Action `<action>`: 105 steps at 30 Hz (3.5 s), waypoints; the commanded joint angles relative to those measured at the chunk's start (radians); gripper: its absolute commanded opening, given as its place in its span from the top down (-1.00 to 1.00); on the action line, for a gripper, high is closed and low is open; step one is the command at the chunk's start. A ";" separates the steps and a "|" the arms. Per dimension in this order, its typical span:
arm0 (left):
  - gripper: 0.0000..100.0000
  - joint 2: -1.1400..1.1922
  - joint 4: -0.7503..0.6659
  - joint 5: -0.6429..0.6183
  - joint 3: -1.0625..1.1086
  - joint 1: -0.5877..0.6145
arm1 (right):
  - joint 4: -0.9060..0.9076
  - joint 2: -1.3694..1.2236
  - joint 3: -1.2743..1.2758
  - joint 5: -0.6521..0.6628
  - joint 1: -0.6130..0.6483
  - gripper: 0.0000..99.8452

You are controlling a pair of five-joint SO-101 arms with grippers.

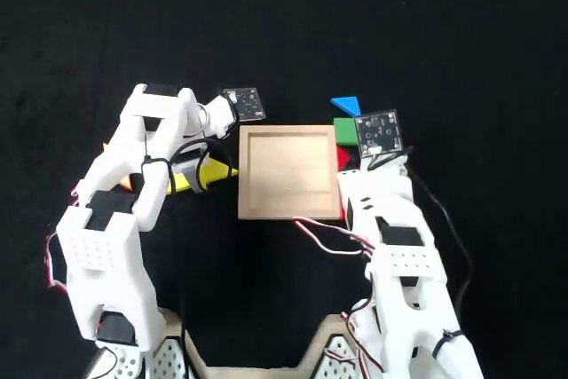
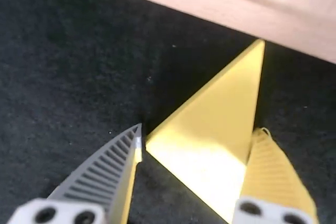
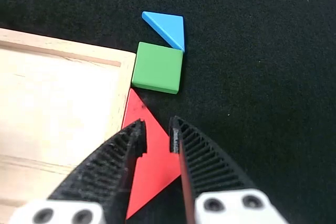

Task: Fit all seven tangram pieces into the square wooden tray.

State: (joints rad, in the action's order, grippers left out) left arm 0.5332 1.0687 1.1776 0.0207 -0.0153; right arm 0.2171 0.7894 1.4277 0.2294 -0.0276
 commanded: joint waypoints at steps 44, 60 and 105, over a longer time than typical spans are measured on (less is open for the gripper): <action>0.78 -0.236 -0.012 -0.110 0.001 -0.447 | -0.015 -0.002 -0.134 -0.270 -0.347 0.82; 0.49 -0.098 0.028 -0.204 -0.134 -0.509 | -0.020 -0.002 -0.134 -0.267 -0.344 0.82; 0.38 -0.298 0.443 -0.216 -0.526 -0.255 | -0.015 -0.005 -0.136 -0.239 -0.267 0.82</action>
State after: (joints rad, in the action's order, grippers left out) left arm 0.4043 1.3265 0.9720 -0.3153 -0.3744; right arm 0.2171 0.7894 1.3525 -0.0391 -0.3529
